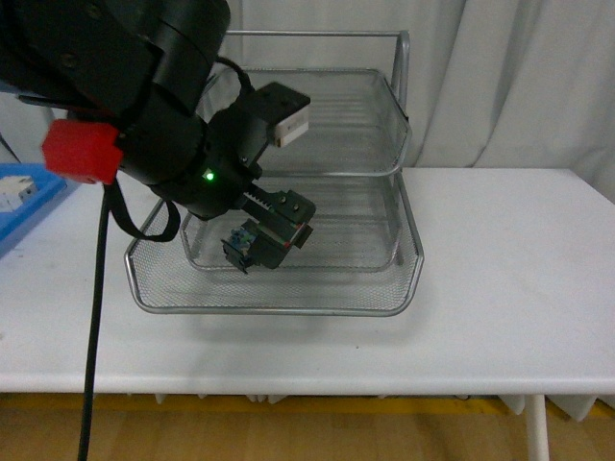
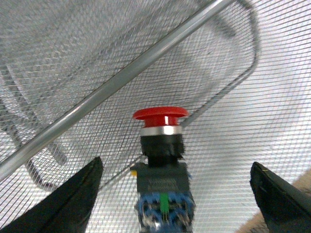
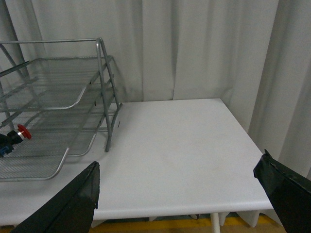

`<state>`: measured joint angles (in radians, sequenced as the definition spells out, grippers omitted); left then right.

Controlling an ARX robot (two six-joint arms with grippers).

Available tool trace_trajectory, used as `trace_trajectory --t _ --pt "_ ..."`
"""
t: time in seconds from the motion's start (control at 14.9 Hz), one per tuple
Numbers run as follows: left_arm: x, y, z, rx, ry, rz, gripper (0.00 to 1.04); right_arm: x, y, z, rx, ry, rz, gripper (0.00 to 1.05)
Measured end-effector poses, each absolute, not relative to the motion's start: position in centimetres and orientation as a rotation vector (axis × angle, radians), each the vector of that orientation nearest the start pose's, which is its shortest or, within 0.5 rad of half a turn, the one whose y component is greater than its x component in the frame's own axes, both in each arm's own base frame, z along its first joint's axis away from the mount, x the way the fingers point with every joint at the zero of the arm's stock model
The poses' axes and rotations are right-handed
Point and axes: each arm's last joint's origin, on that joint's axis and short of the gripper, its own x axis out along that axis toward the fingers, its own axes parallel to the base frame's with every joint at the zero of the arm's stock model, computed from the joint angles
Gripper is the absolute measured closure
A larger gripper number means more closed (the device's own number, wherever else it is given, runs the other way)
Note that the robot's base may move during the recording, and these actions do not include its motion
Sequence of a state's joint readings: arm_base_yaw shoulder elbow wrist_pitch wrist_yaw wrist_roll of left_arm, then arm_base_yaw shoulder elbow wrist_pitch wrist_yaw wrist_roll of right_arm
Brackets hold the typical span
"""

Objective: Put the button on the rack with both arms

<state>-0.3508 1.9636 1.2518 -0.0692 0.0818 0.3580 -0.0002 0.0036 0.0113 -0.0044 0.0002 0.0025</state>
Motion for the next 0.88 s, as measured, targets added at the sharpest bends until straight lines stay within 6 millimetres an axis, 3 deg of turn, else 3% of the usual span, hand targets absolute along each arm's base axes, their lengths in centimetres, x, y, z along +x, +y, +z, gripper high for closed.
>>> trace_trajectory --t 0.07,0.2,0.27,0.34,0.4,0.54,0.61,0.67,0.74,0.88 --pt "37.1 -14.0 18.3 0.409 0.609 -0.553 0.06 9.7 0.0 16.7 0.002 -0.004 0.000 0.06" --pt "34.4 -13.1 22.9 0.370 0.421 -0.527 0.07 9.7 0.0 16.7 0.002 -0.004 -0.001 0.06" --pt "34.5 -13.2 23.4 0.308 0.222 -0.367 0.14 9.7 0.0 16.7 0.002 -0.004 0.000 0.06" --pt "31.2 -9.9 18.5 0.145 0.159 -0.055 0.38 9.7 0.0 16.7 0.002 -0.002 -0.002 0.06" --pt "29.5 -7.8 17.7 0.086 0.117 0.000 0.50 9.7 0.0 16.7 0.002 -0.004 -0.001 0.06" --pt "26.5 -5.5 20.4 0.007 -0.056 0.017 0.74 9.7 0.0 16.7 0.002 -0.003 0.000 0.06" --pt "25.0 -4.8 20.0 0.002 -0.053 0.001 0.87 9.7 0.0 16.7 0.002 -0.003 0.000 0.06" --pt "23.7 -4.2 18.3 0.010 0.014 -0.007 0.99 9.7 0.0 16.7 0.002 -0.003 0.000 0.06" --pt "22.7 -3.5 17.4 0.014 0.050 0.001 1.03 9.7 0.0 16.7 0.002 -0.004 0.000 0.06" --pt "20.8 -2.4 18.1 0.002 -0.006 0.009 1.03 9.7 0.0 16.7 0.002 -0.004 0.000 0.06"
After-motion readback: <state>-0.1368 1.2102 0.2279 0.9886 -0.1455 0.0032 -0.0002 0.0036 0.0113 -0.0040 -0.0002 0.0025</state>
